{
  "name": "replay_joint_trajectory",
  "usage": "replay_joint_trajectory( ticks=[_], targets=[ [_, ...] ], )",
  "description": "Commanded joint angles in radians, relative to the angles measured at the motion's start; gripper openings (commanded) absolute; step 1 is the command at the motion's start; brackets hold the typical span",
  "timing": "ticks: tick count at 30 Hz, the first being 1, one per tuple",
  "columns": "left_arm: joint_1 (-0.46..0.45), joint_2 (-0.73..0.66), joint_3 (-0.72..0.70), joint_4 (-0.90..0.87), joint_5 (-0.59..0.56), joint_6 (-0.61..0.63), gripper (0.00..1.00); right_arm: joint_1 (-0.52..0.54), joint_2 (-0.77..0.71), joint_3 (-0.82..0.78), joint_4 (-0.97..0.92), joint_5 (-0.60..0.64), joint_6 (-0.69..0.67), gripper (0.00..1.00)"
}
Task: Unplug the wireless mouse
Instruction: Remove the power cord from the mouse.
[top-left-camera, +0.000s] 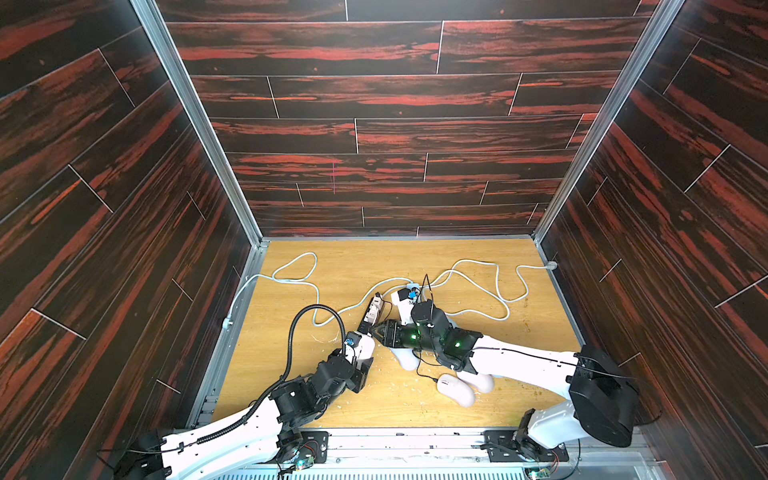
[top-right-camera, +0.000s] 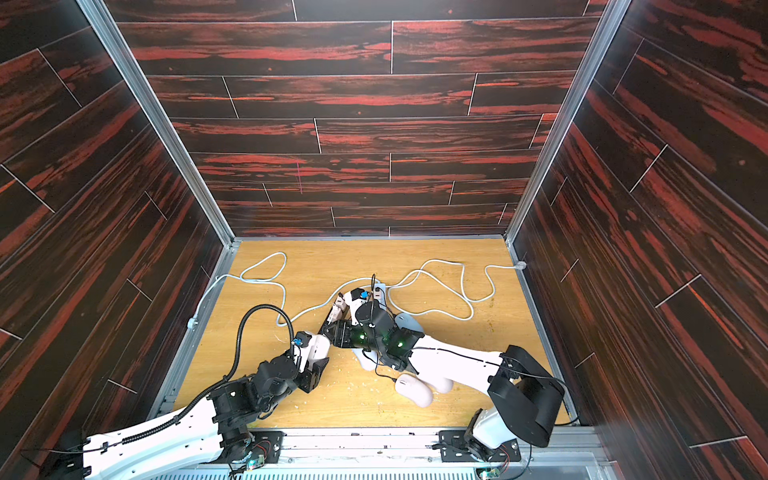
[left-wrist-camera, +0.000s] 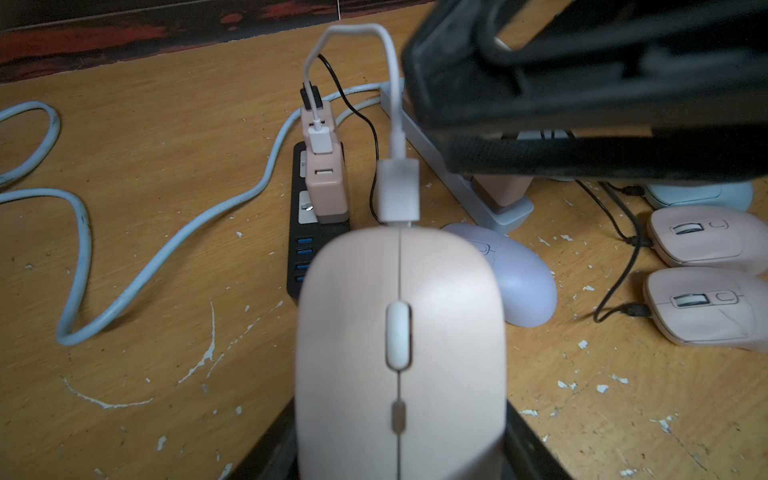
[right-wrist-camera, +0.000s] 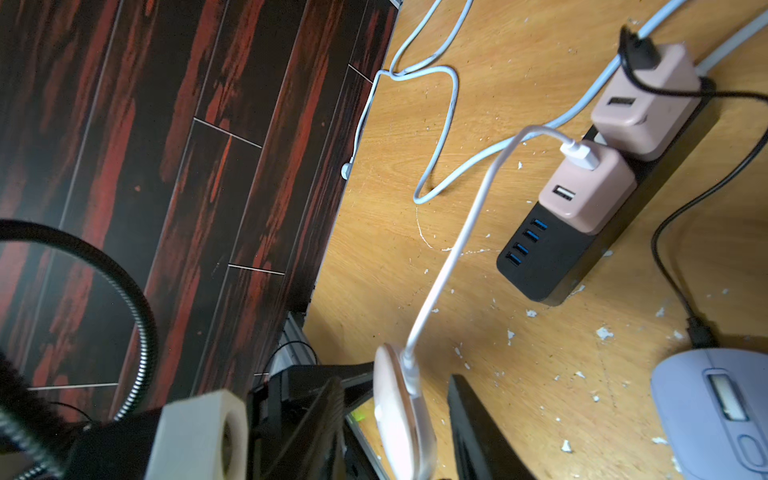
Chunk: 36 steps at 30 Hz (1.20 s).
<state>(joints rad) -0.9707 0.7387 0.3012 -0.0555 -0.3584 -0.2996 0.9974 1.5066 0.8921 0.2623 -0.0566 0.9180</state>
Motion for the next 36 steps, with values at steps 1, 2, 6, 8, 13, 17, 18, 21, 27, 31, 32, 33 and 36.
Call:
replay_joint_trajectory(
  ticks=[1,2,6,8,13,17,18,21,27,31,32,33,36],
  targets=[
    [-0.001,-0.002,-0.002,0.023,-0.002,-0.006,0.00,0.005,0.025,0.044,-0.002,-0.014,0.002,0.39],
    [-0.001,-0.001,-0.001,0.024,-0.002,-0.004,0.00,0.004,0.030,0.052,-0.016,-0.009,0.002,0.38],
    [-0.002,0.003,0.002,0.025,-0.002,-0.001,0.00,0.004,0.038,0.061,-0.035,-0.004,0.002,0.38],
    [-0.001,0.006,0.003,0.027,0.003,-0.002,0.00,0.004,0.044,0.069,-0.047,-0.006,0.004,0.37],
    [-0.001,0.015,0.006,0.029,0.006,-0.004,0.00,0.004,0.062,0.079,-0.078,-0.008,0.013,0.36],
    [-0.001,0.014,0.006,0.031,0.009,-0.006,0.00,0.004,0.070,0.078,-0.072,-0.018,0.015,0.33],
    [-0.002,0.014,0.006,0.031,0.010,-0.006,0.00,0.004,0.073,0.082,-0.075,-0.019,0.016,0.33],
    [-0.001,0.013,0.006,0.032,0.016,-0.006,0.00,0.004,0.078,0.084,-0.077,-0.015,0.018,0.32],
    [-0.001,0.009,0.003,0.040,0.037,-0.006,0.00,0.004,0.086,0.087,-0.065,-0.023,0.022,0.29],
    [-0.002,-0.001,-0.002,0.050,0.056,-0.004,0.00,0.003,0.086,0.085,-0.053,-0.020,0.028,0.24],
    [-0.002,-0.002,-0.002,0.050,0.057,-0.004,0.00,0.003,0.088,0.088,-0.050,-0.022,0.029,0.24],
    [-0.001,-0.004,-0.003,0.050,0.056,-0.004,0.00,0.002,0.091,0.094,-0.050,-0.026,0.028,0.22],
    [0.000,-0.002,0.001,0.046,0.050,-0.003,0.00,0.002,0.098,0.100,-0.052,-0.038,0.030,0.19]
  ],
)
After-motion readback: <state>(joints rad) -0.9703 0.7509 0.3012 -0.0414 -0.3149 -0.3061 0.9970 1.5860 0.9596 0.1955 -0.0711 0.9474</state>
